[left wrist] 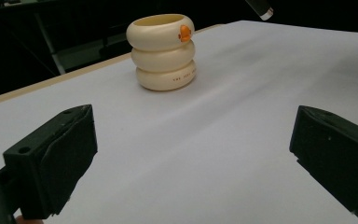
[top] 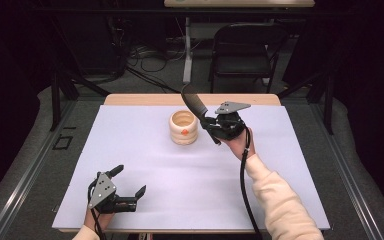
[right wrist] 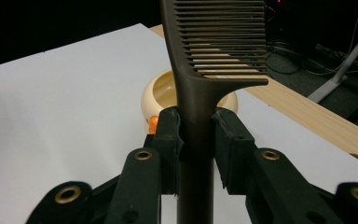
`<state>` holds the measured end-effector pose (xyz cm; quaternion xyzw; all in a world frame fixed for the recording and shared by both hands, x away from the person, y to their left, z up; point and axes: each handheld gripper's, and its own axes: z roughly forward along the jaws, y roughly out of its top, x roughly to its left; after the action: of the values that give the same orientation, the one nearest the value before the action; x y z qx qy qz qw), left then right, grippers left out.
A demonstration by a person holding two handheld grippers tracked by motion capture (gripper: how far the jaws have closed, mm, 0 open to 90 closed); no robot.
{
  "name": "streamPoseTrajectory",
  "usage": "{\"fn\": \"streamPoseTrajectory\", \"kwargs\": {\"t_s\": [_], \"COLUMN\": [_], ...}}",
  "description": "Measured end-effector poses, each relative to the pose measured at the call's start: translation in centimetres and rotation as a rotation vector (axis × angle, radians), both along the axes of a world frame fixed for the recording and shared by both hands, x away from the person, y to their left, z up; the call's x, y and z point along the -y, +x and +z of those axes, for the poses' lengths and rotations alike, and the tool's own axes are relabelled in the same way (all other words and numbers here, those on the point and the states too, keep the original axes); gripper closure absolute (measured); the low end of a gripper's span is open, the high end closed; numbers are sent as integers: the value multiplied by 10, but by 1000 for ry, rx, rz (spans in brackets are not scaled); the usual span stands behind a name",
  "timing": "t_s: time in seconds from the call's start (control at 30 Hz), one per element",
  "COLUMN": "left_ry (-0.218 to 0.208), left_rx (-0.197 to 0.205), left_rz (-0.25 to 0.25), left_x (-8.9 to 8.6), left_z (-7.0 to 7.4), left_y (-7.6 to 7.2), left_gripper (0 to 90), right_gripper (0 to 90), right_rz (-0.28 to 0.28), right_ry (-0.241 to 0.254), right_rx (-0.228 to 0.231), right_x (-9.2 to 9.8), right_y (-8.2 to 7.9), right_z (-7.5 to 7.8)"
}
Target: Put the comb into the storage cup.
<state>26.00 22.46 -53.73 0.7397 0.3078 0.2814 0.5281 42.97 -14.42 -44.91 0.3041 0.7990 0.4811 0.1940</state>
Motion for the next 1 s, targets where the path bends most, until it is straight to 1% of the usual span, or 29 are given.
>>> {"fn": "streamPoseTrajectory", "kwargs": {"t_s": [0.5,1.0], "left_ry": [-5,-5], "left_rx": [0,1], "left_rz": [-2,-2], "left_x": [0,0], "left_z": [0,0], "left_y": [0,0], "left_gripper": [7,7], "right_gripper": [723,723], "right_rz": [8,7], "right_ry": [7,18], "right_rx": [30,37], "right_x": [-13,-18], "right_y": [5,8], "right_z": [7,7]}}
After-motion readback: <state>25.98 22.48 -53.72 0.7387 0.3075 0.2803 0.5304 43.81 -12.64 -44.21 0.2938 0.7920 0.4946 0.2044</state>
